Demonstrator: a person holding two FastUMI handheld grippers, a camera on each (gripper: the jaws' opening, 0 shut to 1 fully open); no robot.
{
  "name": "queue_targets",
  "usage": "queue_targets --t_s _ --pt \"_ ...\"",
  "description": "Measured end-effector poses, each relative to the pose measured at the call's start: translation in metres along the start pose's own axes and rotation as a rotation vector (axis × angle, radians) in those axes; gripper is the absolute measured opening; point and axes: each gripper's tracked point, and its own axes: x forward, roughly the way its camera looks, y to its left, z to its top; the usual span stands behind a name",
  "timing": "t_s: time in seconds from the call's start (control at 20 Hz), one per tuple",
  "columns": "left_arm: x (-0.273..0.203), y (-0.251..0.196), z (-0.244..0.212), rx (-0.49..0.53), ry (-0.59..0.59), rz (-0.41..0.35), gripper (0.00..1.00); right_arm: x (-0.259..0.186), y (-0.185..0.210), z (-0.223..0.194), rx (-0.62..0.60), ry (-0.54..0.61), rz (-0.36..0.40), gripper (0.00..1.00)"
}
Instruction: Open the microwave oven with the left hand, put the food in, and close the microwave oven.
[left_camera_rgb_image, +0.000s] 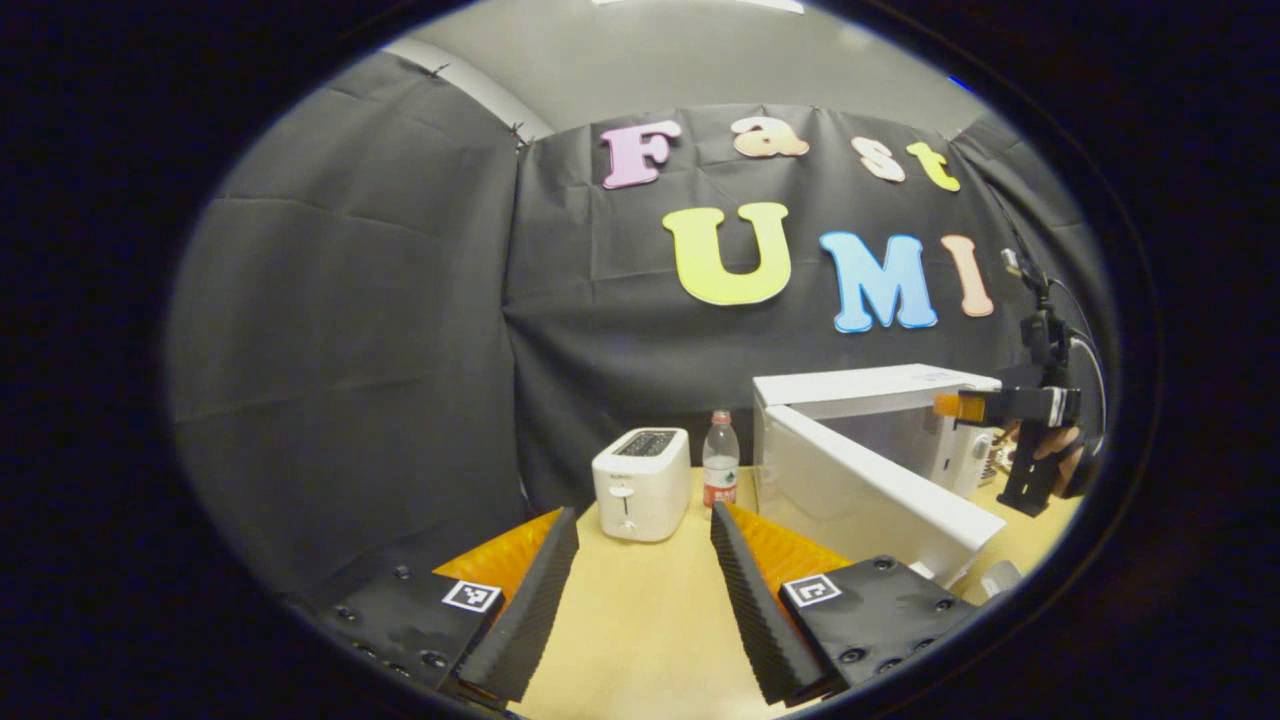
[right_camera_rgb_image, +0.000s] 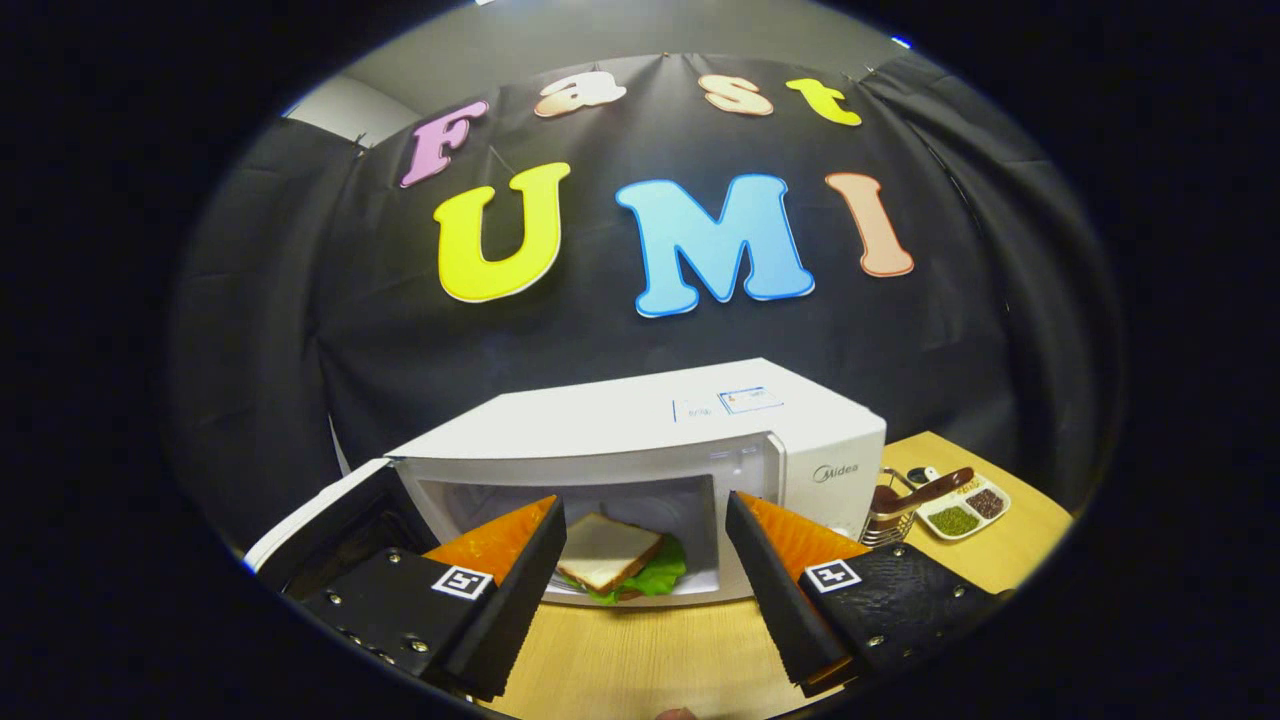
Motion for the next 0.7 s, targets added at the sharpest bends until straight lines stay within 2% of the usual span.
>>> queue_targets --t_s 0.2,0.35,0.65,0.7 --pt "-0.006 -0.017 -0.026 -0.025 0.05 -0.006 0.87 -0.036 -0.012 0.026 -0.042 -0.036 0.046 0.97" --pt "-0.01 -0.03 -0.046 -0.028 0.093 -0.021 0.87 -0.057 -0.021 0.044 -0.027 -0.061 0.056 0.98" --pt "-0.013 -0.068 -0.073 -0.056 0.14 -0.081 0.24 -0.09 -0.044 0.062 -0.102 -0.092 0.064 0.98" --pt "-0.011 -0.069 -0.076 -0.051 0.139 -0.07 0.14 -0.094 -0.048 0.063 -0.106 -0.09 0.063 0.97"
